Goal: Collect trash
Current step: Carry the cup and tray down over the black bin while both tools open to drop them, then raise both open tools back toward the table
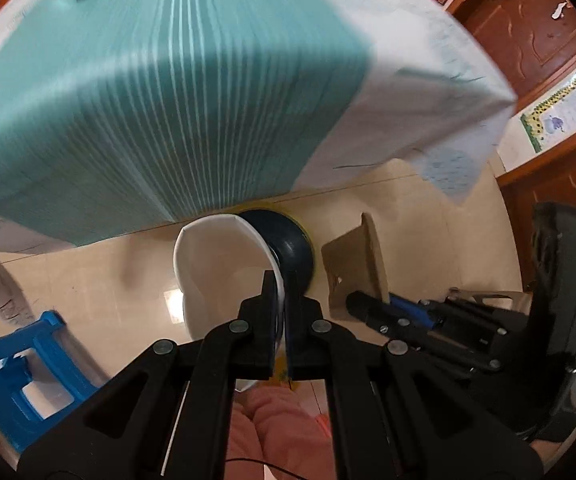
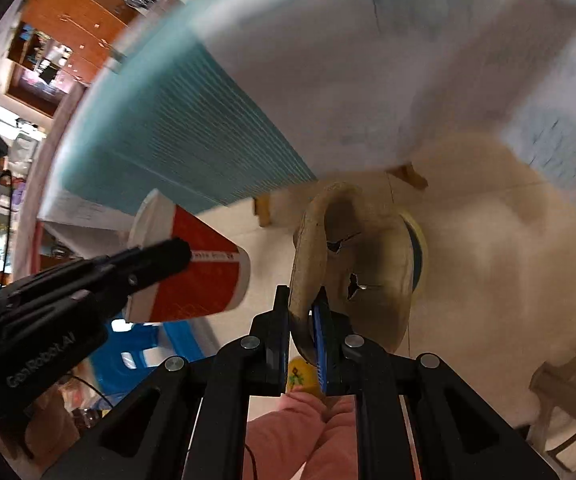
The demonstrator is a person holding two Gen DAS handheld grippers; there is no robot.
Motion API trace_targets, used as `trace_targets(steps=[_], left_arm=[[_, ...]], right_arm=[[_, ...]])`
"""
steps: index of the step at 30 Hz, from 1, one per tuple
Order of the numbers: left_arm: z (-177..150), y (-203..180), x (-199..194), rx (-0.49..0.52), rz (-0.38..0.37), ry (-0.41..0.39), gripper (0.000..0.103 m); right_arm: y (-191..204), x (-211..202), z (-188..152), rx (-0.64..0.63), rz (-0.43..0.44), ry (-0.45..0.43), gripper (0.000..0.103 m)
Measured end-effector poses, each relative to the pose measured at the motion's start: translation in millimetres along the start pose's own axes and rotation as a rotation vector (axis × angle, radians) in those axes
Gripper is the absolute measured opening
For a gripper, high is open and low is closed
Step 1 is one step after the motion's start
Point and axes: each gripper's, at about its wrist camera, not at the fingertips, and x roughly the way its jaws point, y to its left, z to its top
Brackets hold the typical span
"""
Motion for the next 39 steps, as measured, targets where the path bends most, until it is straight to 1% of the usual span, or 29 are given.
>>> trace_targets(steps=[2,6,9,10,11,12,13,14,15,16,17,18,19,20,24,26,30,31,32,39], left_arm=[[-0.4,5.4,28.3,0.004,-0.008,-0.001,0.001],[-5.1,7.2,72.2,0.052,0.013,-0.013,0.001],[-12.6,5.3,94.8,0.073,0.033,-0.021,0.001],[-12.9,6.8,101.6,0.077,0.039,-0.017,0.001],[-14.6,7.2,108.0,0.083,0.048,-0.012,0.001],[-15.9,8.2,114.0,0.086,0.055,-0.008,0.001],[-18.4,8.7,119.7,0.086,0.064,-0.006,0.002],[-20.1,9.9,123.7,0.085,0.072,-0.001,0.004],[-22.7,10.7,128.0,0.081,0.076,0.005,0.008],[-24.7,10.3,129.3,0.078,0.078,0.008,0.023],[-27.0,11.0,130.1,0.073,0.080,0.009,0.045],[-27.8,11.9,129.9,0.068,0.078,0.004,0.054],[-30.3,12.5,127.2,0.059,0.087,-0.017,0.059],[-28.6,11.3,125.7,0.056,0.086,-0.023,0.060],[-31.6,12.8,118.5,0.045,0.092,-0.022,0.060],[-26.8,11.6,117.1,0.042,0.090,-0.029,0.060],[-29.7,9.1,93.0,0.042,0.087,-0.042,0.060],[-23.4,18.3,89.9,0.041,0.085,-0.043,0.060],[-17.2,19.7,85.7,0.041,0.084,-0.042,0.060],[-26.1,6.9,22.0,0.027,0.074,-0.040,0.060]], right_arm=[[-12.3,25.6,1.3,0.014,-0.014,0.007,0.010],[-40.1,69.6,5.1,0.050,-0.039,0.007,0.011],[-56.2,94.7,9.5,0.079,-0.048,0.006,0.011],[-60.0,99.8,9.7,0.086,-0.051,0.006,0.015],[-66.2,105.5,9.7,0.094,-0.058,0.003,0.023],[-71.4,110.4,10.3,0.099,-0.062,-0.002,0.028],[-71.8,115.7,14.2,0.102,-0.062,-0.007,0.037],[-73.0,119.6,20.5,0.104,-0.062,-0.015,0.039],[-75.4,121.1,21.0,0.105,-0.061,-0.020,0.039],[-77.5,123.8,24.3,0.106,-0.058,-0.021,0.039],[-79.1,125.2,26.3,0.109,-0.052,-0.022,0.039],[-78.7,124.7,27.3,0.110,-0.049,-0.022,0.039],[-78.6,124.0,27.7,0.113,-0.054,-0.023,0.040],[-79.6,122.5,27.7,0.115,-0.052,-0.025,0.040],[-79.5,116.1,26.8,0.104,-0.057,-0.034,0.041],[-76.6,115.4,25.8,0.097,-0.064,-0.036,0.041],[-71.4,97.4,24.2,0.092,-0.055,-0.044,0.041],[-68.4,93.1,23.1,0.090,-0.054,-0.046,0.041],[-65.0,86.0,21.8,0.086,-0.052,-0.048,0.041],[-35.2,26.9,9.7,0.054,-0.031,-0.048,0.041]])
